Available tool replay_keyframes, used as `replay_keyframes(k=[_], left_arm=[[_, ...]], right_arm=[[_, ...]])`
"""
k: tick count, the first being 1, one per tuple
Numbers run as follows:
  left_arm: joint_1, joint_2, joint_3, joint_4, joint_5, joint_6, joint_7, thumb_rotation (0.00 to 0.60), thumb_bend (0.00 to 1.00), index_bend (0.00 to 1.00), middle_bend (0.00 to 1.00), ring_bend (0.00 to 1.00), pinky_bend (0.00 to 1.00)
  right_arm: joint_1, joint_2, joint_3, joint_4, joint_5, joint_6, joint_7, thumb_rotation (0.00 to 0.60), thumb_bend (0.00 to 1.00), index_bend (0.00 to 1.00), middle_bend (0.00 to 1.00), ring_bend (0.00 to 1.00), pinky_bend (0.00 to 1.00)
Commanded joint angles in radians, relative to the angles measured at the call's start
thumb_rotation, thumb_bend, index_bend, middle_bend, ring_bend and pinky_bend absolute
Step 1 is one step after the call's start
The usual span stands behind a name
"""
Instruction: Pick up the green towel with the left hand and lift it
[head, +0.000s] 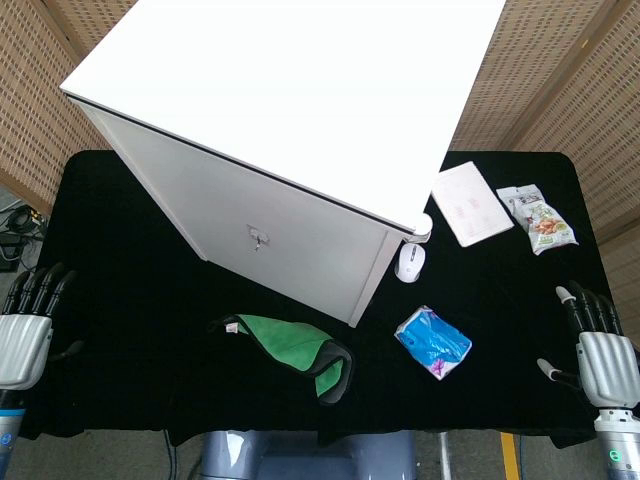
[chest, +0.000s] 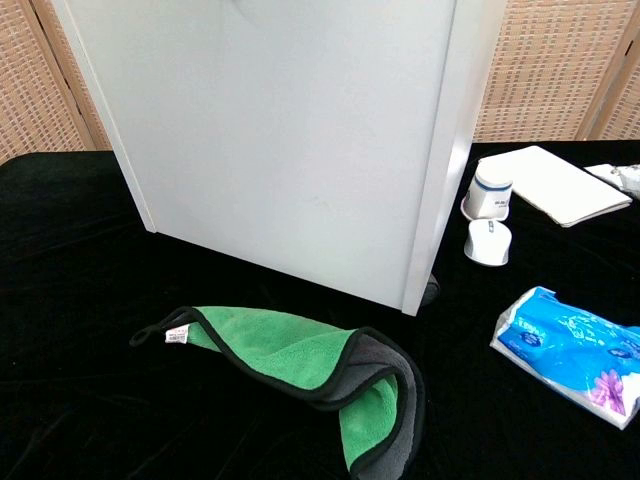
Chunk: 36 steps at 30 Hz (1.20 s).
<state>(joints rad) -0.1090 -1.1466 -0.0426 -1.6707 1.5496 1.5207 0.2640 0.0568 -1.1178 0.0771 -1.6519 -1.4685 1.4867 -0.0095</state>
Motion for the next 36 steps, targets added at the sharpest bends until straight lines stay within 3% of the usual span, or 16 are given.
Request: replay_keyframes(k=[1,27,28,32,36], left_arm=[[0.000,0.000,0.000,0.000,0.000,0.000,0.001,0.600,0.03,0.00,0.00,0.00,0.00],[-0.017,-0.022,0.017,0.006,0.021,-0.033,0.018,0.600,0.03,0.00,0.01,0.01,0.00],[-0.021,-0.025,0.018,0.003,0.020,-0.041,0.018,0.600,0.03,0.00,0.08,0.06,0.03],[-0.043,-0.047,0.020,-0.004,0.021,-0.081,-0.011,0.600,0.05,0.01,0.47,0.36,0.34],[-0.093,-0.098,0.021,0.007,0.033,-0.155,0.028,0.600,0.07,0.05,0.63,0.51,0.48]], right_arm=[[0.000,0.000,0.000,0.000,0.000,-0.001,0.000,0.600,0.12,0.00,0.00,0.00,0.00],[-0.001,0.004,0.001,-0.003,0.005,-0.002,0.004,0.600,0.12,0.00,0.00,0.00,0.00],[-0.001,0.004,0.001,-0.003,0.006,-0.002,0.004,0.600,0.12,0.00,0.00,0.00,0.00],[-0.001,0.005,0.002,-0.006,0.006,-0.002,0.004,0.600,0.12,0.00,0.00,0.00,0.00],[-0.001,0.007,0.005,-0.005,0.012,-0.004,0.011,0.600,0.11,0.00,0.00,0.00,0.00]])
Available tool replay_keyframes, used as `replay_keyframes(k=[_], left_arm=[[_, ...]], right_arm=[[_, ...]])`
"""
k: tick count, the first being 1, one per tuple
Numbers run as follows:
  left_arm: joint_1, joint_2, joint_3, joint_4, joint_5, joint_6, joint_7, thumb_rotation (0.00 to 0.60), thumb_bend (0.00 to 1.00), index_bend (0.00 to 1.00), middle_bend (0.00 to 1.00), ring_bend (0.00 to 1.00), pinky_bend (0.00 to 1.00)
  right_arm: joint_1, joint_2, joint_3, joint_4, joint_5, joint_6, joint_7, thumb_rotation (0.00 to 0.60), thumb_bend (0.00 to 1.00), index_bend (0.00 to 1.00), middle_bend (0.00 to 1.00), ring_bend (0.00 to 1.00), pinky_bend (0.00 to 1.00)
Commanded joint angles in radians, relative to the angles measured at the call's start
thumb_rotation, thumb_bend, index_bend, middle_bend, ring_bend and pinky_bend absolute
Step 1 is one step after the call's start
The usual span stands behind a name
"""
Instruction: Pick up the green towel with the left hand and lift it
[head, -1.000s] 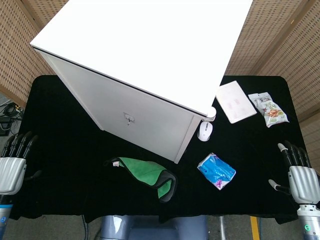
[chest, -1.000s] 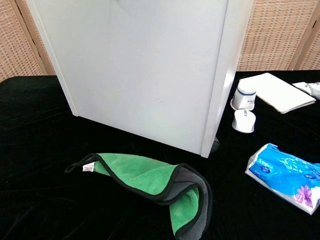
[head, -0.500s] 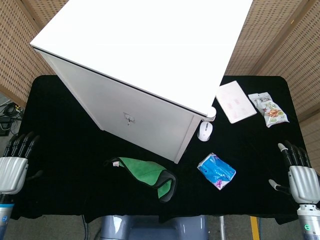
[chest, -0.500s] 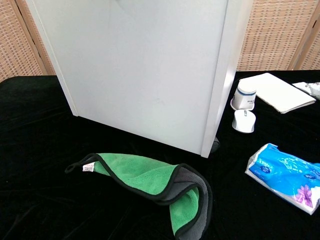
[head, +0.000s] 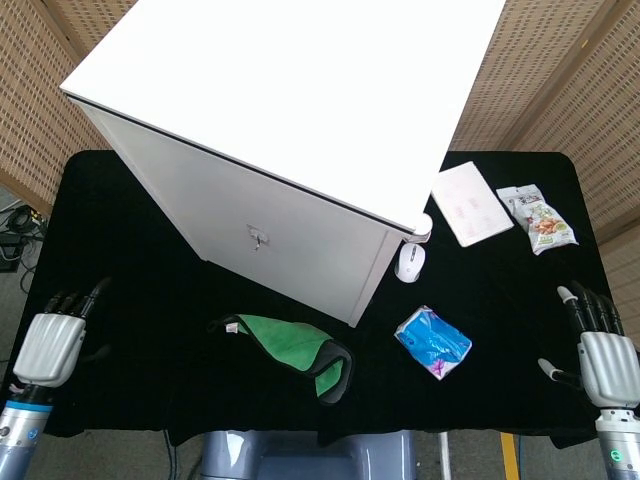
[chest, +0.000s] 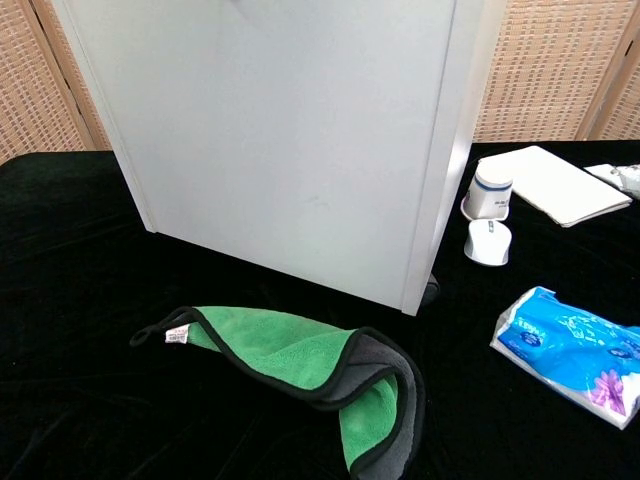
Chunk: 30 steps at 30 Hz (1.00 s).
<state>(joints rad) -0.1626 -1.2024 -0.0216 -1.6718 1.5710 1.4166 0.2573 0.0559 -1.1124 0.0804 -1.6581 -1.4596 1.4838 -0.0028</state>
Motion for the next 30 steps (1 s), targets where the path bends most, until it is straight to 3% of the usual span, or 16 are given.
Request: replay_keyframes(k=[1,7,16,21,30], left_arm=[[-0.045,-0.053,-0.003,0.008,0.011,-0.056,0.048,0.600,0.08,0.07,0.67,0.54,0.51],[-0.118,-0.115,-0.011,-0.024,-0.020,-0.180,0.156,0.600,0.09,0.16,0.79,0.64,0.59],[-0.249,-0.273,-0.060,-0.029,-0.178,-0.371,0.372,0.600,0.09,0.21,0.80,0.65,0.59],[-0.326,-0.362,-0.095,-0.008,-0.273,-0.430,0.498,0.600,0.09,0.24,0.80,0.65,0.59],[-0.429,-0.484,-0.106,0.018,-0.469,-0.469,0.691,0.600,0.13,0.30,0.80,0.65,0.59]], right_arm=[[0.000,0.002,0.001,0.002,0.004,-0.001,0.007,0.600,0.12,0.00,0.00,0.00,0.00],[0.002,0.007,0.002,0.000,0.007,-0.009,0.017,0.600,0.11,0.00,0.00,0.00,0.00],[-0.001,0.018,0.007,-0.003,0.011,-0.007,0.045,0.600,0.12,0.00,0.00,0.00,0.00],[0.000,0.022,0.006,-0.004,0.009,-0.010,0.059,0.600,0.11,0.00,0.00,0.00,0.00],[-0.003,0.037,0.010,-0.004,0.012,-0.008,0.102,0.600,0.12,0.00,0.00,0.00,0.00]])
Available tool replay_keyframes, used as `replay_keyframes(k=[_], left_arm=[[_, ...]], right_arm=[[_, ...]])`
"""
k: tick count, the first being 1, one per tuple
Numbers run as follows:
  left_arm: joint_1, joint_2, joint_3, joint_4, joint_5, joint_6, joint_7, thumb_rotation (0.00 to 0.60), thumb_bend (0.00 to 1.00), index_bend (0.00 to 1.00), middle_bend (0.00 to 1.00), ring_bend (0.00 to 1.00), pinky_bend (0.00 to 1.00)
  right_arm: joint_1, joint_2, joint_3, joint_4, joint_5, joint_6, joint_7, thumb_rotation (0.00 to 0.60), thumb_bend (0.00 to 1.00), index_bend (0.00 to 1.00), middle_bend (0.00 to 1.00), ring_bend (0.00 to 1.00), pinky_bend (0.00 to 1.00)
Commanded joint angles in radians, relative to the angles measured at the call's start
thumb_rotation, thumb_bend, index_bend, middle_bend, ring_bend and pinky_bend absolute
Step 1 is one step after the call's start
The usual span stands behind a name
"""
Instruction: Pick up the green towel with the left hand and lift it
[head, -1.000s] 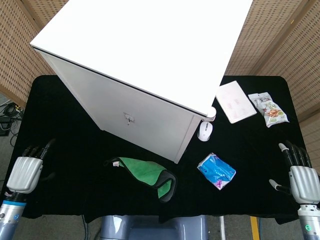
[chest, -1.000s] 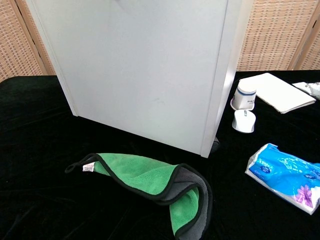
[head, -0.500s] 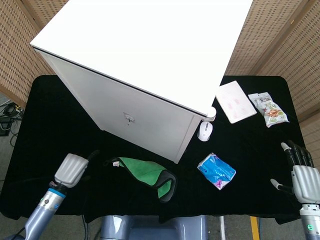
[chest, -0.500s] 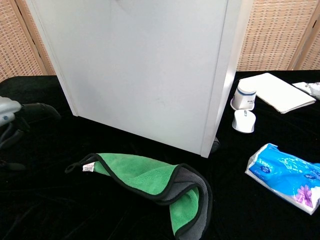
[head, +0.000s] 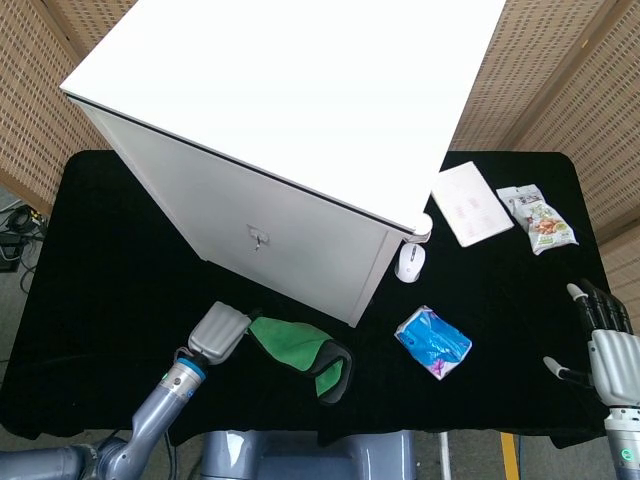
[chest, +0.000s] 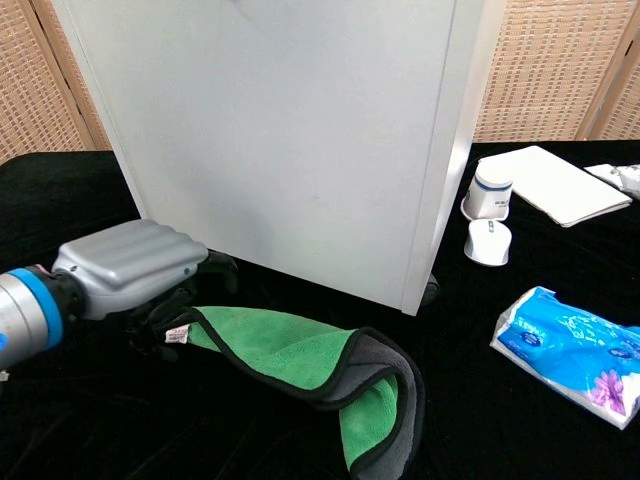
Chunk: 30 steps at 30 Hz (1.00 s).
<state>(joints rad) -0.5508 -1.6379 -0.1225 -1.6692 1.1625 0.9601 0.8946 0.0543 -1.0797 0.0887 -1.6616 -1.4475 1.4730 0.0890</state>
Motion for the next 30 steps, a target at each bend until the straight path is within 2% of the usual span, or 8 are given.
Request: replay_keyframes(k=[1,7,16,30], left_arm=[[-0.049,-0.060,-0.006,0.022,-0.076,-0.009,0.065,0.600,0.15,0.30,0.80,0.65,0.59],[-0.109,-0.118,-0.013,0.067,-0.181,0.003,0.139,0.600,0.16,0.32,0.80,0.65,0.59],[-0.162,-0.145,0.010,0.118,-0.262,0.027,0.187,0.600,0.17,0.32,0.80,0.65,0.59],[-0.187,-0.203,0.054,0.231,-0.188,0.077,0.123,0.600,0.17,0.37,0.80,0.65,0.59]], right_arm=[[-0.002,0.006,0.001,0.000,-0.002,0.003,0.015,0.600,0.12,0.00,0.00,0.00,0.00],[-0.004,0.014,0.002,-0.001,-0.002,0.003,0.035,0.600,0.11,0.00,0.00,0.00,0.00],[-0.002,0.016,0.005,0.002,0.003,-0.001,0.048,0.600,0.12,0.00,0.00,0.00,0.00],[-0.006,0.020,0.006,-0.001,0.000,0.007,0.064,0.600,0.12,0.00,0.00,0.00,0.00]])
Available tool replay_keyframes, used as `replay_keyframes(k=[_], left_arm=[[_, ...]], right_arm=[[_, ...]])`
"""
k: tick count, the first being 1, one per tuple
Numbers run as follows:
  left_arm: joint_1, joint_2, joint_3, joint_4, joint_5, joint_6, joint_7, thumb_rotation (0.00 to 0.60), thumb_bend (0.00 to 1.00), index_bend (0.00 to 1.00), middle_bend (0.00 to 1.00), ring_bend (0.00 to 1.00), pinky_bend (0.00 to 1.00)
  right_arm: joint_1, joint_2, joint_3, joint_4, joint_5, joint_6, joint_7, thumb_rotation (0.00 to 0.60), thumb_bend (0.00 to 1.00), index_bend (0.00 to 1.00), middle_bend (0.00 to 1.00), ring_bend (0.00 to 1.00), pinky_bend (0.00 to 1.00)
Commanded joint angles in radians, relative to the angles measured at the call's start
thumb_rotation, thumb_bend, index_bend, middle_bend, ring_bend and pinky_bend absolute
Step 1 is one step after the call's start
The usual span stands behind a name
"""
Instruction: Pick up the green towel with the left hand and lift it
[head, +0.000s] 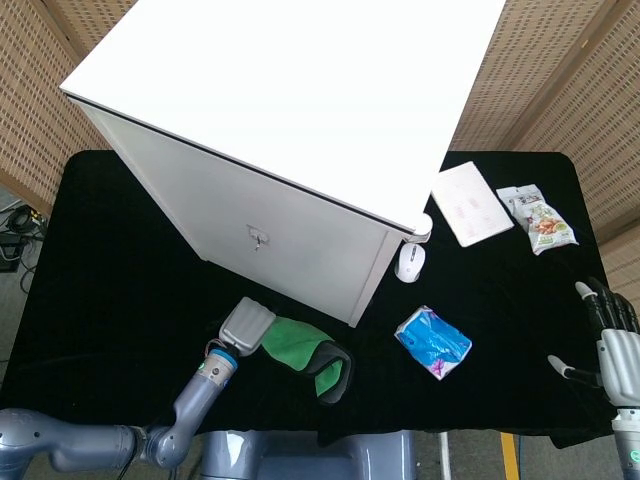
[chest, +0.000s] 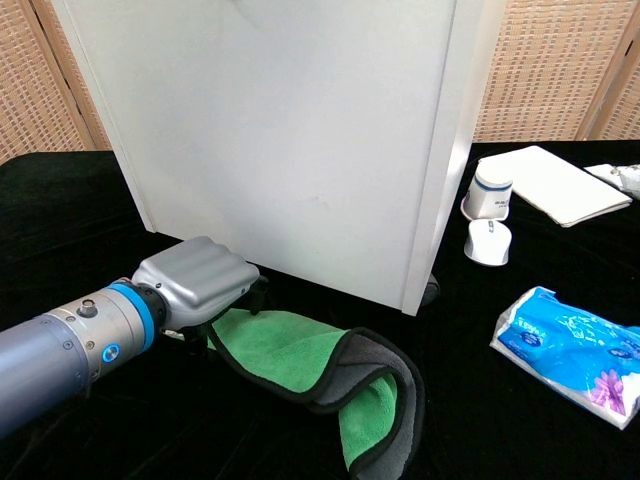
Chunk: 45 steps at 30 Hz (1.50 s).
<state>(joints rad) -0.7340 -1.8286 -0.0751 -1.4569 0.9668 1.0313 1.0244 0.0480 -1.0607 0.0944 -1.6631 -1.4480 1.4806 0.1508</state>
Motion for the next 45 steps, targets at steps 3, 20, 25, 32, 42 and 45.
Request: replay_keyframes(k=[3,20,25,32,42,45], left_arm=[[-0.004,-0.031,0.015,0.045,0.018,0.018,-0.013,0.600,0.17,0.40,0.80,0.65,0.59],[0.001,-0.097,0.044,0.160,0.072,0.054,-0.012,0.600,0.17,0.56,0.81,0.66,0.60],[0.011,-0.113,0.059,0.195,0.098,0.060,-0.020,0.600,0.27,0.61,0.81,0.66,0.60],[0.038,-0.091,0.091,0.201,0.207,0.118,-0.087,0.600,0.44,0.68,0.81,0.67,0.60],[0.076,0.128,0.199,0.089,0.585,0.345,-0.219,0.600,0.45,0.72,0.81,0.67,0.60],[0.093,0.176,0.224,0.091,0.680,0.418,-0.244,0.600,0.45,0.74,0.81,0.67,0.60]], right_arm=[[0.001,0.001,0.001,0.000,0.001,-0.003,0.006,0.600,0.12,0.00,0.00,0.00,0.00],[-0.002,0.003,0.003,-0.001,0.001,0.003,0.019,0.600,0.12,0.00,0.00,0.00,0.00],[-0.003,0.005,0.003,-0.001,0.001,0.003,0.024,0.600,0.12,0.00,0.00,0.00,0.00],[-0.003,0.008,0.003,-0.005,-0.003,0.004,0.035,0.600,0.12,0.00,0.00,0.00,0.00],[-0.007,0.013,0.006,-0.011,-0.008,0.019,0.036,0.600,0.11,0.00,0.00,0.00,0.00],[-0.008,0.013,0.007,-0.010,-0.006,0.019,0.034,0.600,0.12,0.00,0.00,0.00,0.00]])
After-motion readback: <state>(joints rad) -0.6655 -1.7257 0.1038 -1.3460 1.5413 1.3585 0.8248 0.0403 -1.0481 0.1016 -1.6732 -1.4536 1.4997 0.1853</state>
